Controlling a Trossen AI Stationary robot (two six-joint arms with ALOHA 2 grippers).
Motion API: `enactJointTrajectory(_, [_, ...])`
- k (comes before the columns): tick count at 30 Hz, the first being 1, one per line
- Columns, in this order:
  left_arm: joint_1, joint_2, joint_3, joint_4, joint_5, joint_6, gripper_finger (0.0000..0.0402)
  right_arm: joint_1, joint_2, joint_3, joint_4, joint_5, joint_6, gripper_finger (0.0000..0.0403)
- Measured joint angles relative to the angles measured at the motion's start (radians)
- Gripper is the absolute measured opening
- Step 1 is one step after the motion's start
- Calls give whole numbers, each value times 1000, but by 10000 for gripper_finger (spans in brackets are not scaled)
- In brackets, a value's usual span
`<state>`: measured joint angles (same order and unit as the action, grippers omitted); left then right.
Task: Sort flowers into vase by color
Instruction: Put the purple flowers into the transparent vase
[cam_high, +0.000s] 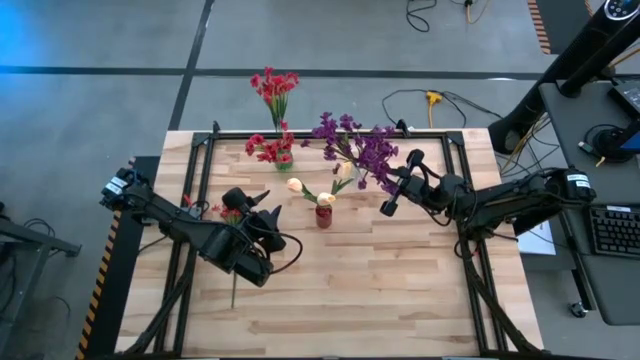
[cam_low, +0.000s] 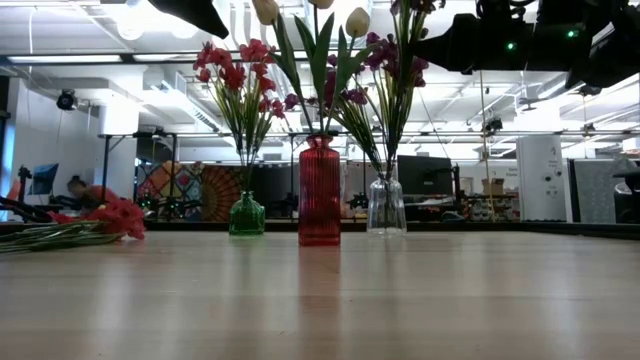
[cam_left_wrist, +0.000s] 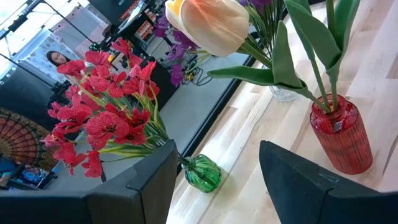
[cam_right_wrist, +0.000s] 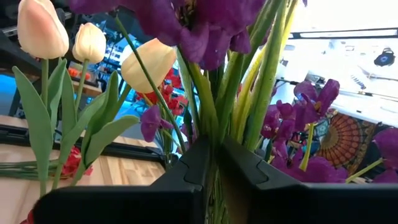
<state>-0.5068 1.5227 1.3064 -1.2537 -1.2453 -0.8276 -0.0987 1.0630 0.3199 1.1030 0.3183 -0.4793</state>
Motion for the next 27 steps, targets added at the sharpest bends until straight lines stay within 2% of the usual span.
enactJointTrajectory(12, [0,0,0,0,0,0,210,0,0,0,-9,27,16,100])
enactJointTrajectory(27, [0,0,0,1,1,0,210,0,0,0,-55,52,64,163])
